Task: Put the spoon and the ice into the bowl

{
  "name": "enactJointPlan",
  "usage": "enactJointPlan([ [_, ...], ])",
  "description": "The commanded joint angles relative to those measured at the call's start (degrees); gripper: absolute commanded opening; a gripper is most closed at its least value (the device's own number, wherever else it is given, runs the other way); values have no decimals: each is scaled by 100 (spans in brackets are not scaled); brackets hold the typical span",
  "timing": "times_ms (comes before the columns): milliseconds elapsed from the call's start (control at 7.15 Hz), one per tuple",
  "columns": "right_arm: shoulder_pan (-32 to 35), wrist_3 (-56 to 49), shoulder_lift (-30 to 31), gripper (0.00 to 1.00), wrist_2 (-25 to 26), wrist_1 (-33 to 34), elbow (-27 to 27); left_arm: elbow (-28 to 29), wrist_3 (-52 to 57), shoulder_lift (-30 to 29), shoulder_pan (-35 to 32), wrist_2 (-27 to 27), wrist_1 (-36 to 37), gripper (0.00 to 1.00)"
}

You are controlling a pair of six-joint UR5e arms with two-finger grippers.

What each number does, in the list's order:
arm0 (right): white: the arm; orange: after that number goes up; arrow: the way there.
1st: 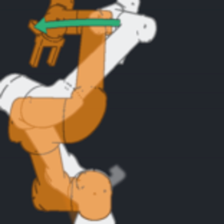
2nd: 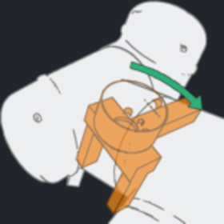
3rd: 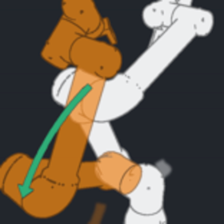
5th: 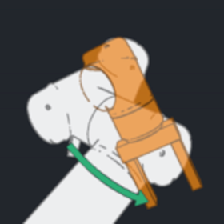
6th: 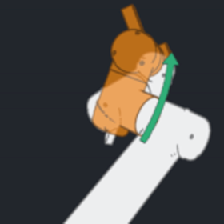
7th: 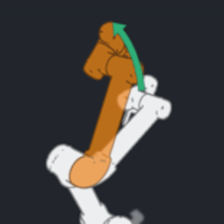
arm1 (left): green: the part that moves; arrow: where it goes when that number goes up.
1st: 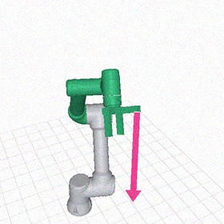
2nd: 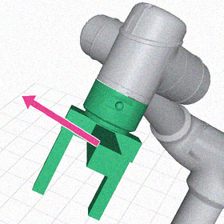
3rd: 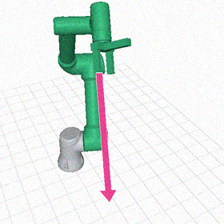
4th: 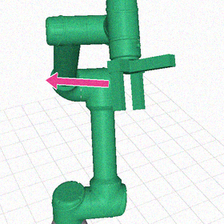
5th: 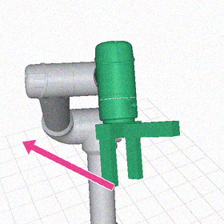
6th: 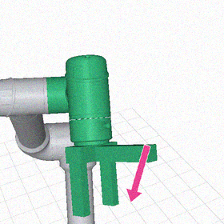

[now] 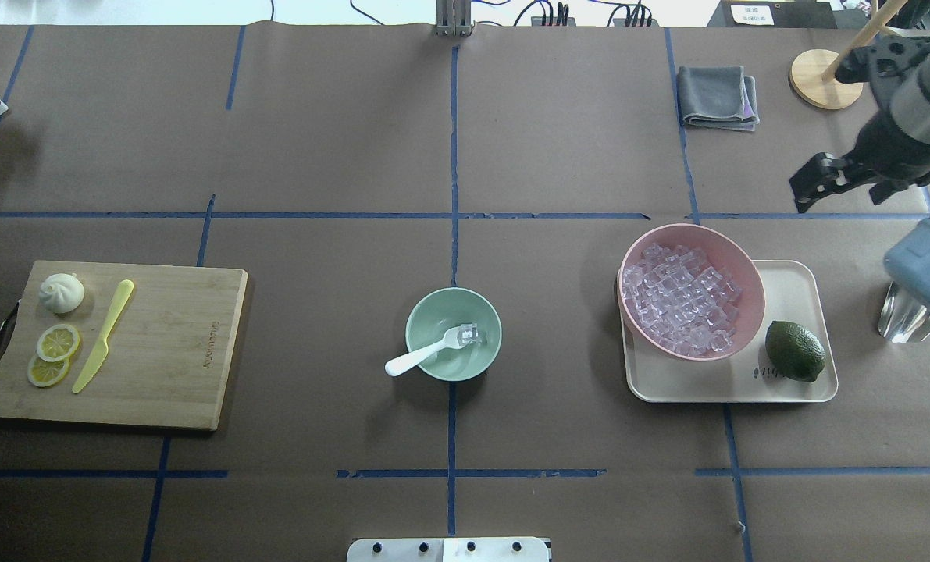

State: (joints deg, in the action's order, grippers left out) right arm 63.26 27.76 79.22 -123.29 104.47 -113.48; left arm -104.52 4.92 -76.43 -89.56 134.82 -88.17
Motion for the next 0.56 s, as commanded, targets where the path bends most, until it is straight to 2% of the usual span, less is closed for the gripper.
enactJointPlan([
  [0, 956, -1783, 907, 100, -474, 3, -69, -77, 0, 102, 0, 9, -7, 100],
  [420, 1854, -3527, 1919, 100, -599, 3, 1, -104, 0, 216, 0, 0, -16, 100],
])
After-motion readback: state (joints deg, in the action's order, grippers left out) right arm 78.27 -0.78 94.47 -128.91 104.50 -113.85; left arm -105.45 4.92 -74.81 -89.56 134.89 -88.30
